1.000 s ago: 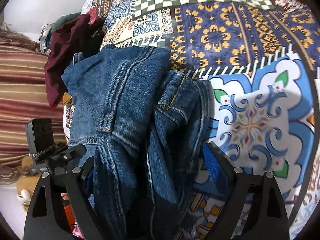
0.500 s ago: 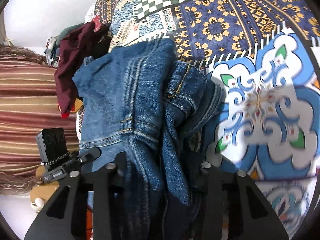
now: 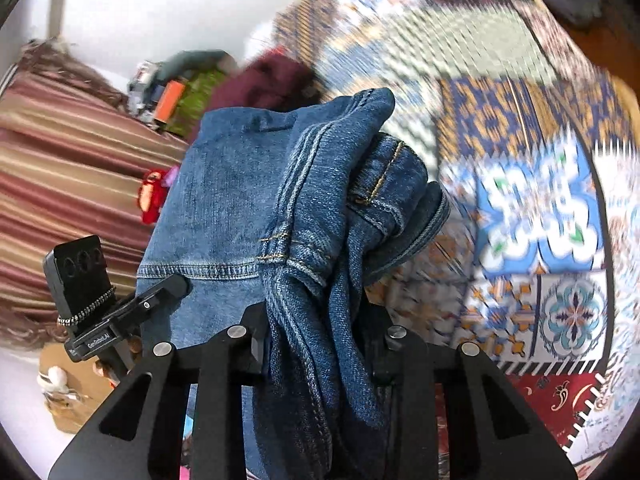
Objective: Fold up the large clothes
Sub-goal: 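Grasp the folded jacket with both grippers and lift it, then place the folded jacket on top of the maroon garment and release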
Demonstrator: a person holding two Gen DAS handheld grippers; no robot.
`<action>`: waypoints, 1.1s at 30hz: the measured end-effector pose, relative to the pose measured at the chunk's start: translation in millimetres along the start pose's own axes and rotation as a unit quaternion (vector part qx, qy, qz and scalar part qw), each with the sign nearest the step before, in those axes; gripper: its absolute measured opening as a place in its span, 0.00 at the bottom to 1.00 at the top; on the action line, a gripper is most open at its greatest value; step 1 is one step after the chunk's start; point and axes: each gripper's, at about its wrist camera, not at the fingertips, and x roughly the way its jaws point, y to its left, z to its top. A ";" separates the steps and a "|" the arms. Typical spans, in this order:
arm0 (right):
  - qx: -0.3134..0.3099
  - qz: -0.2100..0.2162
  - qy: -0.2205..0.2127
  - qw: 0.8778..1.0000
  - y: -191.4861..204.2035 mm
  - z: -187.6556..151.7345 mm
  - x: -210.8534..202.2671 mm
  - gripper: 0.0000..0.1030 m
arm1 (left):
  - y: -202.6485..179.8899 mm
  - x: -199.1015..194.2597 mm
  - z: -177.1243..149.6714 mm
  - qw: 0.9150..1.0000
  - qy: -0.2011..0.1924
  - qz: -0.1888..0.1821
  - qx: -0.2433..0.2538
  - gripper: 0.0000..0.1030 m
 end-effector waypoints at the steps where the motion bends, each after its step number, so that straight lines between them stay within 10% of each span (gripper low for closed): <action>1: -0.010 0.006 -0.011 1.000 12.2 5.9 -4.5 0.27 | -2.2 -13.8 4.5 1.000 -0.014 0.001 0.006 0.43; 19: -0.118 0.054 -0.130 0.983 163.4 169.8 52.5 0.27 | 68.7 -174.7 179.1 0.973 -0.219 0.058 0.043 0.43; 25: -0.079 0.010 -0.092 0.993 115.7 215.2 158.8 0.28 | 160.8 -117.1 225.0 0.976 -0.184 0.120 0.011 0.47; 30: -0.044 -0.072 -0.016 0.996 55.5 216.2 235.1 0.32 | 263.5 -5.1 220.3 0.974 -0.045 0.207 -0.075 0.51; 33: -0.035 -0.049 -0.023 0.998 37.9 210.6 220.7 0.42 | 274.2 4.1 199.1 0.973 -0.078 0.211 -0.056 0.79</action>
